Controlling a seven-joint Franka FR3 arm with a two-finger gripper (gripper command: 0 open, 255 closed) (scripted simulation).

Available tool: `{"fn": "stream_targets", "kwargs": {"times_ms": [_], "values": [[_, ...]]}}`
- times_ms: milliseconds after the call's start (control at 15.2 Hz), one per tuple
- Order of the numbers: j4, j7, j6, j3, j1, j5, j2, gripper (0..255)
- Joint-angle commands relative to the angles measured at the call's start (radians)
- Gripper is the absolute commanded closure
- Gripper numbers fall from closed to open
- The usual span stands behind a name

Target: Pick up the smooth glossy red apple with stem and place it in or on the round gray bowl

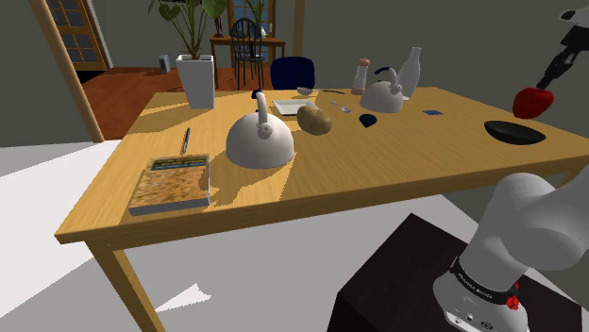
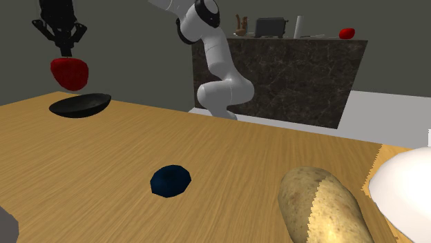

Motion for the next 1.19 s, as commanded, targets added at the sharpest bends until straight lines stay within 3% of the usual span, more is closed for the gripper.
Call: {"fn": "stream_targets", "kwargs": {"times_ms": [0,396,858,924,1122], "values": [[-0.043,0.007,0.027,0.010,-0.019,-0.008,-0.015,255],[-0.146,0.022,0.096,0.019,-0.057,-0.032,-0.050,255],[-0.146,0.022,0.096,0.019,-0.057,-0.032,-0.050,255],[-0.146,0.022,0.096,0.019,-0.057,-0.032,-0.050,0],[-0.146,0.022,0.096,0.019,-0.057,-0.032,-0.050,0]]}}
